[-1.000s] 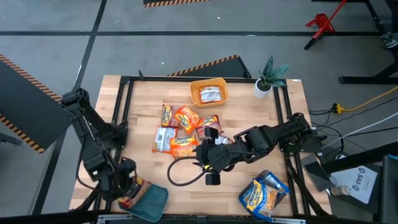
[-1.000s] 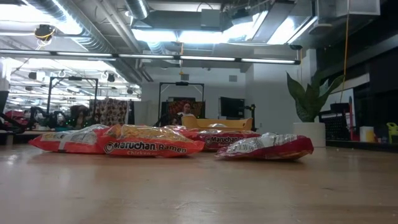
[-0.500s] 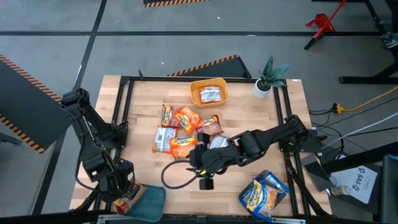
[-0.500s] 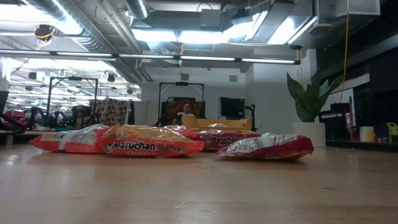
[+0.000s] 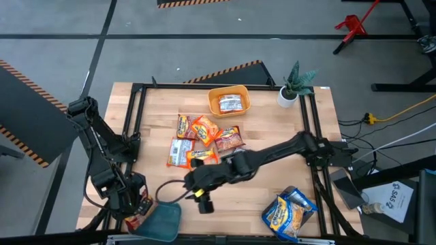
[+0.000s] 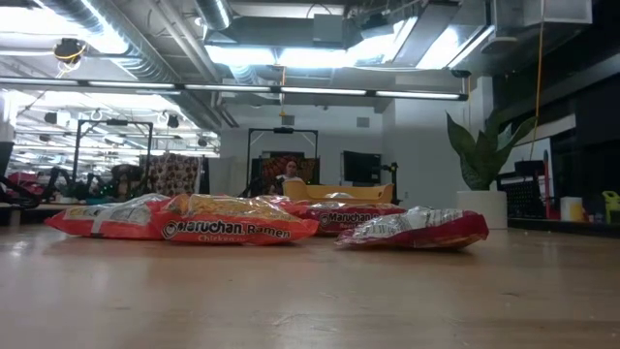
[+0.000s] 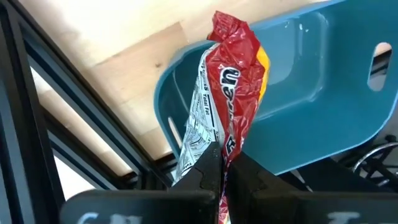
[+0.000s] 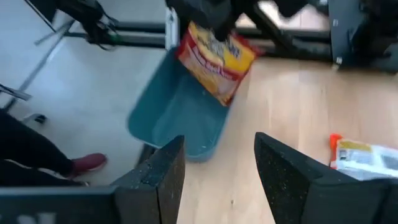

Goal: Sort Maruchan noodles
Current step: Put the red noodles into the blue bin

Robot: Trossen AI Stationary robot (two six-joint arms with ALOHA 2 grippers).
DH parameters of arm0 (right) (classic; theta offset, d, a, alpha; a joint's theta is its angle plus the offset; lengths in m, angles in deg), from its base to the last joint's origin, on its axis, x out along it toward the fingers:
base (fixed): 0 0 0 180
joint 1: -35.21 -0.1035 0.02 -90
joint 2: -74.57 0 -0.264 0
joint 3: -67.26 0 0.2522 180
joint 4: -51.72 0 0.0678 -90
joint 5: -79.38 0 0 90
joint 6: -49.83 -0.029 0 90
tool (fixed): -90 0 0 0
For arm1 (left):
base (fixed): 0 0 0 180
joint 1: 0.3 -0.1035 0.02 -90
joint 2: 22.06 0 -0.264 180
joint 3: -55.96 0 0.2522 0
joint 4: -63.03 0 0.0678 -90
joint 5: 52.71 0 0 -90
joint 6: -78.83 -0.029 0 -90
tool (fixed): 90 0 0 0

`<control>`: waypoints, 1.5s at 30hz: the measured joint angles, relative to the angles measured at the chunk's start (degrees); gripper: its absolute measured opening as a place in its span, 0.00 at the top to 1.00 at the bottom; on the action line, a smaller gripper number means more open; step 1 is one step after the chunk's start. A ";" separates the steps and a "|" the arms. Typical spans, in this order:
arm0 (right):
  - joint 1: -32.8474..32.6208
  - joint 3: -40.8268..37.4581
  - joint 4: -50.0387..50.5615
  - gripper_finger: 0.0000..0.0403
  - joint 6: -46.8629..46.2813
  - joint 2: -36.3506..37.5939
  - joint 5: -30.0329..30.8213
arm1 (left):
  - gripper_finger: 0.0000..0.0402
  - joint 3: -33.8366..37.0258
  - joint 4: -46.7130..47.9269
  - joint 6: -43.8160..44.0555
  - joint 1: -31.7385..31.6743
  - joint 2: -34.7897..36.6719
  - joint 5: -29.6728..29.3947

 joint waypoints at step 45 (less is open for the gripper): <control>-2.26 0.02 -3.82 0.56 -8.21 -14.33 10.53 | 1.00 0.33 10.31 -16.79 -6.62 -1.07 -5.66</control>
